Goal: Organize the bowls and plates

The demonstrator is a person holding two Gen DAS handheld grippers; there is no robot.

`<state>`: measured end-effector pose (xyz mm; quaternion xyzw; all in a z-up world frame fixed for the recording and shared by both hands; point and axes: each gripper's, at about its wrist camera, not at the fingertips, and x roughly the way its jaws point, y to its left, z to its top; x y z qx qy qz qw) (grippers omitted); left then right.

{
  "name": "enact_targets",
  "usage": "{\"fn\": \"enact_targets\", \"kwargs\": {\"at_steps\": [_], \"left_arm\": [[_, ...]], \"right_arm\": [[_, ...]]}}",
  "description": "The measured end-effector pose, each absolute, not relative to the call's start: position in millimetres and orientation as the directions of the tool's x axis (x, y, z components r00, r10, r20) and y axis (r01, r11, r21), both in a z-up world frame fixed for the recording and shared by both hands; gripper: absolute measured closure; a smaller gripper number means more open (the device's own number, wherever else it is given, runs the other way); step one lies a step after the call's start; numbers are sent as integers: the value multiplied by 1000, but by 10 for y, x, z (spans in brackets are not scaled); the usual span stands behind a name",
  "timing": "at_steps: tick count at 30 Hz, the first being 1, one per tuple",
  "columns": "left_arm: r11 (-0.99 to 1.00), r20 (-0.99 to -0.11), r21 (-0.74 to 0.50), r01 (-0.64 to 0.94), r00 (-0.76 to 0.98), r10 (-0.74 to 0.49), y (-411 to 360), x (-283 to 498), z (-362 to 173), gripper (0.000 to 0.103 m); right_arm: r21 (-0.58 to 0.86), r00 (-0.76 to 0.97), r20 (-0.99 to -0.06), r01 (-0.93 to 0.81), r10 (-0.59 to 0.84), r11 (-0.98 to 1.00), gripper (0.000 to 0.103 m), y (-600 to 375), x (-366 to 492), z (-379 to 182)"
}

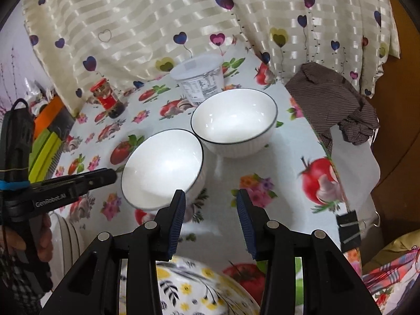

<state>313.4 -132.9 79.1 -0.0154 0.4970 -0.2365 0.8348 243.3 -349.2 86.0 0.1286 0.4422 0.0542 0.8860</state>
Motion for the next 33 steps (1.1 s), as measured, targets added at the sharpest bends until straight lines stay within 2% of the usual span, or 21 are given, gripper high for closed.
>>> {"fn": "enact_targets", "kwargs": {"at_steps": [11,13,15,17,28,30,33], "left_arm": [[885,-842,-246,396,365,-397,-1439,3402,657,81],[887,-848,-240,395,360,-390,-1449,3425,619,81],[887,-854,-240,394,348,-386,-1460,3447,575,81],[884,-854,-244,399,343,-390,-1467,3456,554,81],[880,-857,-266,394,322,-403,-1508,3531,461,81],[873,-851,-284,396,315,-420,-1513,3544,455,90],[877,-857,-246,413,330,-396,-1573,3522,465,91]], "right_arm": [[272,560,-800,21,214,962,64,-3358,2793,753],[266,552,-807,21,210,964,66,-3333,2836,719],[266,547,-811,31,206,963,76,-3330,2864,692],[267,540,-816,41,204,963,82,-3324,2895,658],[273,525,-825,43,211,961,86,-3286,2974,566],[271,528,-823,41,209,962,86,-3280,2979,560],[269,527,-824,43,207,962,86,-3278,2982,553]]}}
